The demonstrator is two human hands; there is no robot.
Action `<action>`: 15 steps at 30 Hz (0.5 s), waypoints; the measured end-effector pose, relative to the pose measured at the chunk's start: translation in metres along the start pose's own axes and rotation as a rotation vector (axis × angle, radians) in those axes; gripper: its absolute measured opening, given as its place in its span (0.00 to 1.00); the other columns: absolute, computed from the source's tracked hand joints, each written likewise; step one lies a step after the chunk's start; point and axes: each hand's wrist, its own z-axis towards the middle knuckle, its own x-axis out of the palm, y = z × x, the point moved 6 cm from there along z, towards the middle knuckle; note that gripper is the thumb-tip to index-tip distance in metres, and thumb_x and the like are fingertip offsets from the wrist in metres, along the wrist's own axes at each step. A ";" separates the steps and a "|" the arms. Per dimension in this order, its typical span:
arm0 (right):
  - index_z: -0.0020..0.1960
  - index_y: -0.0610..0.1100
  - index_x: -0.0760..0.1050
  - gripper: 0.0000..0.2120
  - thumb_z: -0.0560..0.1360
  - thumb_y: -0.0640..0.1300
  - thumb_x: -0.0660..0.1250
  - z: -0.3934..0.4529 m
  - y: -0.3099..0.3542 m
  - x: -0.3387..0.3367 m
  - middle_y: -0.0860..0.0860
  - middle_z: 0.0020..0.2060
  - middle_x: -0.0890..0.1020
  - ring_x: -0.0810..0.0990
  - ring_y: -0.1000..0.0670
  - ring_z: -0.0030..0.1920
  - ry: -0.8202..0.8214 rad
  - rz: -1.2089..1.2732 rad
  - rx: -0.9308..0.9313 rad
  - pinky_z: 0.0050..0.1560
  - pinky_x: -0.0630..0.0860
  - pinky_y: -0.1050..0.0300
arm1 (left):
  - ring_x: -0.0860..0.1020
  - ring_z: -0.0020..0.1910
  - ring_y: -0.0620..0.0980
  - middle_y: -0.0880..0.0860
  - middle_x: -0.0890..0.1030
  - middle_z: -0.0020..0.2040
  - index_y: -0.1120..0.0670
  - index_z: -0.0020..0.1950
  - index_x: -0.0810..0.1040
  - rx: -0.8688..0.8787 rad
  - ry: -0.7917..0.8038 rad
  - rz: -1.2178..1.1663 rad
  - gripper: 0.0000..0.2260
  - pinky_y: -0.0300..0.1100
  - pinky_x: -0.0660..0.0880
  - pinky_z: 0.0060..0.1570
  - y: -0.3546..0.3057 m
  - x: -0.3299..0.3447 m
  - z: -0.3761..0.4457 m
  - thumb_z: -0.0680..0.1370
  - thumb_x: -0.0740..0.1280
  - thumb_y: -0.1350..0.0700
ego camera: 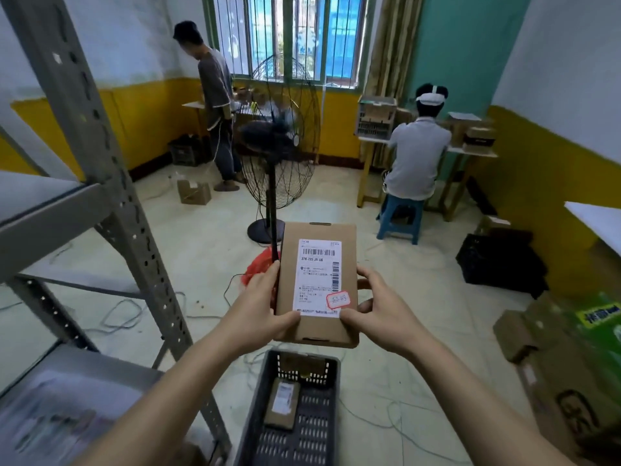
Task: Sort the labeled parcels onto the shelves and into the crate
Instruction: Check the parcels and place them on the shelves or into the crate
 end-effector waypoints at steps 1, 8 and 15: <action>0.76 0.56 0.59 0.38 0.72 0.51 0.75 0.012 -0.008 0.008 0.56 0.63 0.75 0.85 0.51 0.43 -0.008 0.000 0.007 0.48 0.83 0.49 | 0.73 0.62 0.49 0.48 0.70 0.65 0.43 0.80 0.54 0.001 0.004 -0.008 0.41 0.45 0.72 0.64 0.010 0.004 0.010 0.73 0.74 0.50; 0.76 0.57 0.62 0.38 0.70 0.51 0.75 0.076 -0.080 0.063 0.53 0.61 0.75 0.83 0.53 0.40 -0.043 -0.014 0.082 0.45 0.81 0.56 | 0.74 0.54 0.34 0.34 0.70 0.58 0.35 0.74 0.56 -0.028 0.036 -0.074 0.37 0.28 0.71 0.52 0.089 0.048 0.060 0.73 0.74 0.53; 0.76 0.57 0.62 0.37 0.70 0.53 0.74 0.127 -0.176 0.135 0.52 0.59 0.73 0.79 0.58 0.41 0.026 -0.020 0.163 0.41 0.71 0.67 | 0.75 0.59 0.43 0.43 0.75 0.62 0.36 0.74 0.60 -0.151 0.121 -0.078 0.37 0.46 0.76 0.58 0.185 0.123 0.088 0.68 0.71 0.47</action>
